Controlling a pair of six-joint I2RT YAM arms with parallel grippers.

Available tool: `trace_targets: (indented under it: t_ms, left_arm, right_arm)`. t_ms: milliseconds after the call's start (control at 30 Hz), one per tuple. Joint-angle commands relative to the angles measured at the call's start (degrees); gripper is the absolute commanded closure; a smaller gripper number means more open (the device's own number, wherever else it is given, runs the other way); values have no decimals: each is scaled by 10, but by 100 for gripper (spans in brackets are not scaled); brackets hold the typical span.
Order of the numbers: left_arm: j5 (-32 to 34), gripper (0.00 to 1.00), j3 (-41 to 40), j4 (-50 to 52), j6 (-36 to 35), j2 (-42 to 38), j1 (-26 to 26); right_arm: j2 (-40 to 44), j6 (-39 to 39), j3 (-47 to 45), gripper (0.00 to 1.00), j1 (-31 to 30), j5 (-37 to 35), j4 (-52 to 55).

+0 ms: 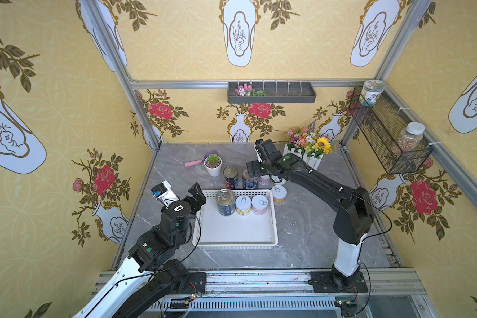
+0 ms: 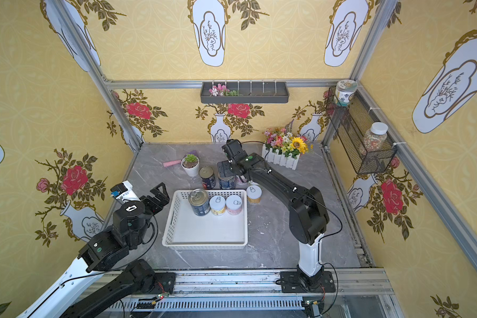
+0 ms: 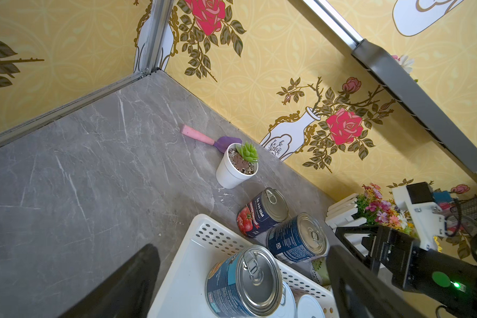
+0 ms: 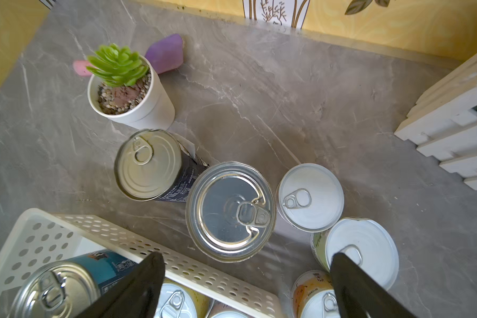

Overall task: Put the canned food in the basket
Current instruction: Pick up the canned food from the center of the board.

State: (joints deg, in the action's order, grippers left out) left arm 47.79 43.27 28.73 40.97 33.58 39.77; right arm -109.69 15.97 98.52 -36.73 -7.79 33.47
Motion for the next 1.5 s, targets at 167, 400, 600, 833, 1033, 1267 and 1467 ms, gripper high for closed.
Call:
trace_targets:
  t_ms: [167,400,600,833,1033,1267,1467]
  left_arm:
    - [-1,0,2,-11,-3,6,0]
    - [-1,0,4,-11,-3,12,0]
    - [-2,0,5,-12,-4,16,0]
    - [-2,0,5,-11,-4,16,-1]
    - [0,0,5,-9,-3,13,0]
    - [1,0,4,-9,-2,11,0]
    - [1,0,3,-9,-2,11,0]
  right_arm:
    - [-65,-18,57,3,-1,9,23]
    - [-103,-16,84,3,0,35,29]
    - [-135,-13,113,3,-1,43,54]
    - [-143,-14,117,1,-1,50,59]
    - [-144,-15,118,5,-1,53,63]
    - [-160,-19,134,7,-1,51,77]
    - [-168,-19,143,9,-2,50,84]
